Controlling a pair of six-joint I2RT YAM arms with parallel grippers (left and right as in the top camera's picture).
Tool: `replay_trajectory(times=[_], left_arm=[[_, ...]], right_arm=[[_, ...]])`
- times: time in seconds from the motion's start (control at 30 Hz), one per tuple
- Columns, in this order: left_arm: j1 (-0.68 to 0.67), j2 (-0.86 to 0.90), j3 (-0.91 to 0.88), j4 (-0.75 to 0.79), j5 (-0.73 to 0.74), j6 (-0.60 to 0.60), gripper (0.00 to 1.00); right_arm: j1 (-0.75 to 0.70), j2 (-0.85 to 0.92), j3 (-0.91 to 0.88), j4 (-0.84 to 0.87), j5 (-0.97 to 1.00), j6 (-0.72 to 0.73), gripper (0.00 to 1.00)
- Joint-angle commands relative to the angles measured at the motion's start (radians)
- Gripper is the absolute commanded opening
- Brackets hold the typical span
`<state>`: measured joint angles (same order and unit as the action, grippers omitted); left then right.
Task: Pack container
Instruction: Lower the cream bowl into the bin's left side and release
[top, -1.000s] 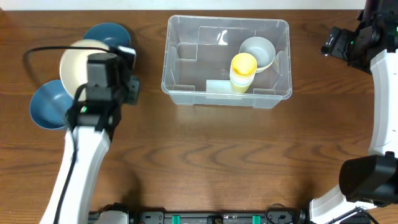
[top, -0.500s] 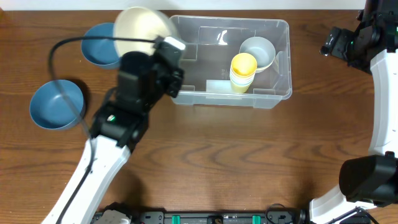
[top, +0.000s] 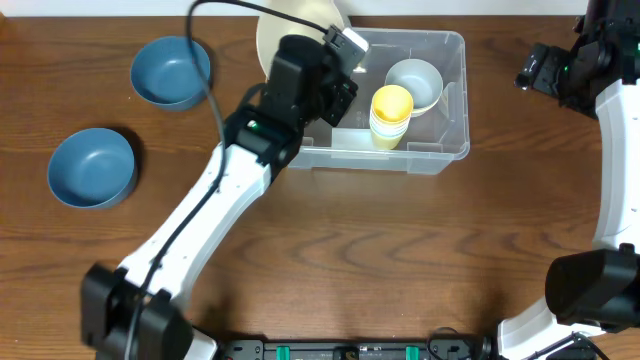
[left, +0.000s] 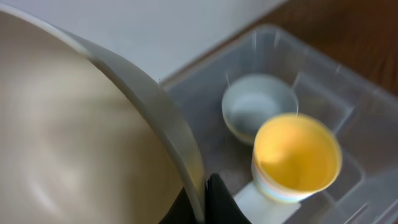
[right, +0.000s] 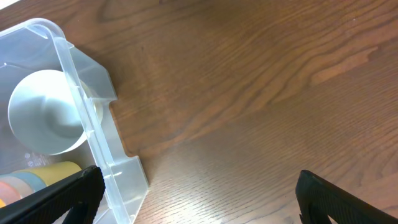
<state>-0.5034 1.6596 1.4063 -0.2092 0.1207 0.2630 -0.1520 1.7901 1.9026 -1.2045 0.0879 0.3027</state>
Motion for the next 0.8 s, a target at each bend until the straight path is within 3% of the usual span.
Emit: replay_trajectory(times=[0.0,0.77], left_arm=[[-0.002,0.057,0.021,-0.002,-0.008,0.016,0.06],[-0.009,0.294,0.021,0.044,0.003,0.012,0.06]], right_arm=[[-0.002,-0.017,0.014,0.000,0.017,-0.008,0.99],[-0.002,-0.017,0.014,0.000,0.016,-0.008,0.99]])
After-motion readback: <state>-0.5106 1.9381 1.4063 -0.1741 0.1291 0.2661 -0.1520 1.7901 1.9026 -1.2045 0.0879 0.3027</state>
